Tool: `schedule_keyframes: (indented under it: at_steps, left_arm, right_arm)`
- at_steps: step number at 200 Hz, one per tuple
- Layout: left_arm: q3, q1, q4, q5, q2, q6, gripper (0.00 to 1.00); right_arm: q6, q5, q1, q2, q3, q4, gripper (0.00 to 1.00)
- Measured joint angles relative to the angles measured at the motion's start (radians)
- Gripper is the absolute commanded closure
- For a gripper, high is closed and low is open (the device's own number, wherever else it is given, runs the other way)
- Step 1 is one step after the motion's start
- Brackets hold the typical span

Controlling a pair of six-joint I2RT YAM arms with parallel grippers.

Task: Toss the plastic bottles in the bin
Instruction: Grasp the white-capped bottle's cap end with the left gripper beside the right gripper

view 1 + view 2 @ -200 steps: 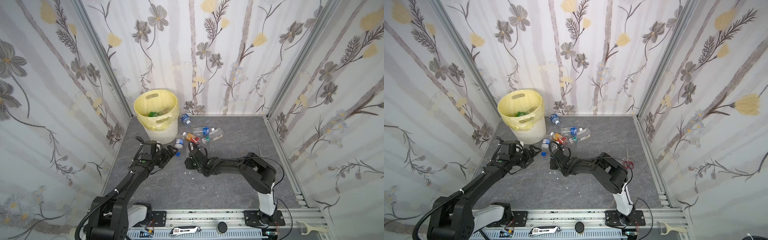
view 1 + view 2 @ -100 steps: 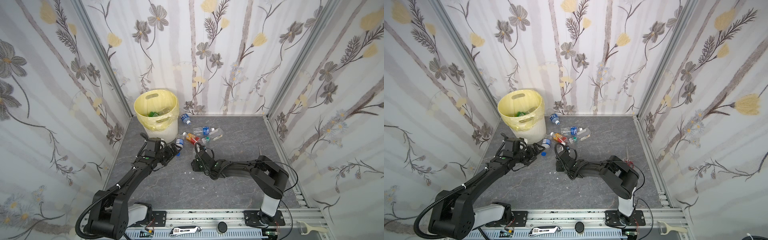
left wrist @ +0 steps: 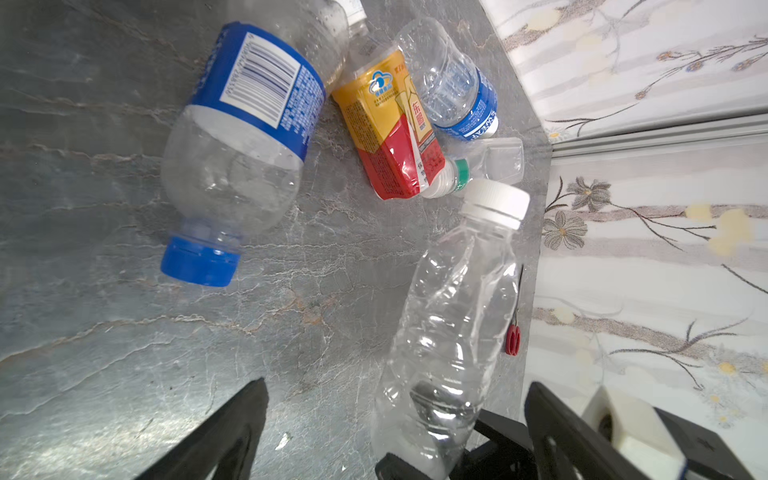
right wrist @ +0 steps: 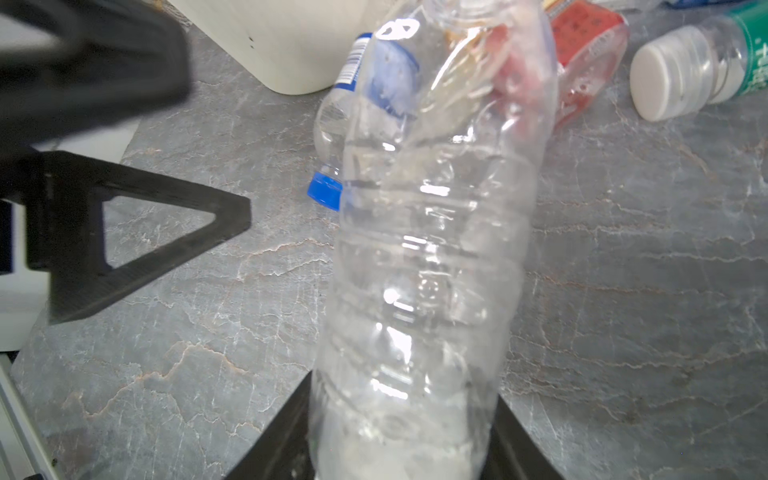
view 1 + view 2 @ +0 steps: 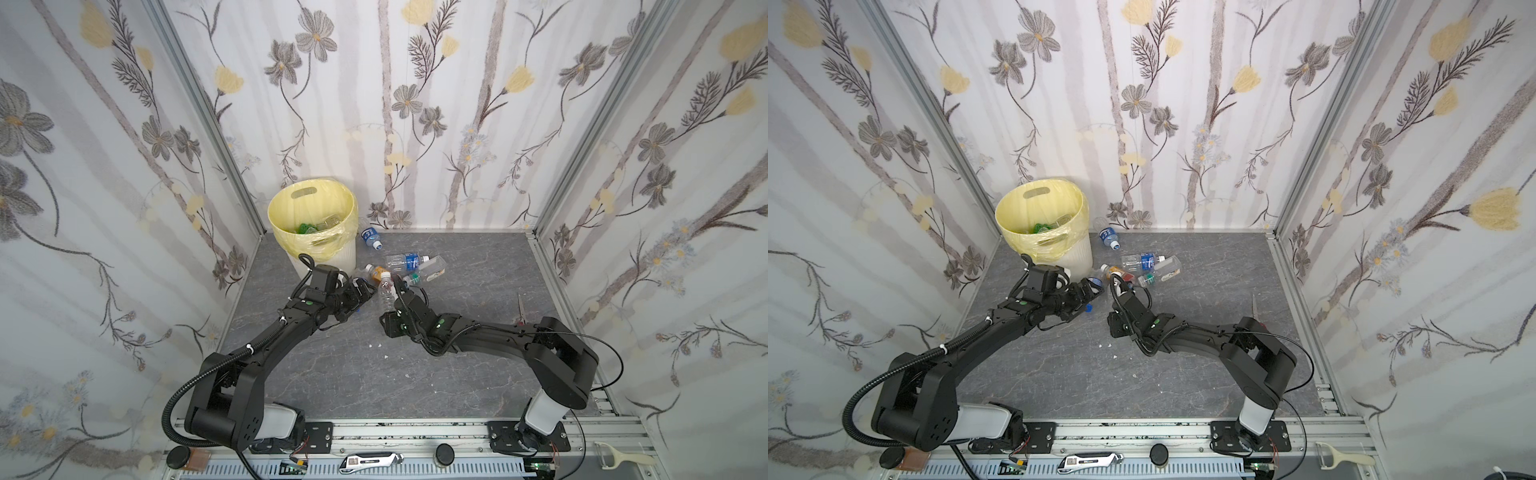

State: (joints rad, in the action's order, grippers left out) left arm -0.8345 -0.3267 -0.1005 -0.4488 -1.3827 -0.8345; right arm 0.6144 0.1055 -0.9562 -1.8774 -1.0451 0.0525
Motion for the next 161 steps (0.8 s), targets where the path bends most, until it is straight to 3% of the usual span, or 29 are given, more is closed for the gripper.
schedule_keyframes:
  at_steps: [161]
  left_arm:
    - [-0.040, -0.018, 0.019, 0.055, -0.049, 0.006, 0.14]
  right_arm:
    - [-0.197, -0.220, 0.006, -0.004, -0.117, -0.148, 0.48]
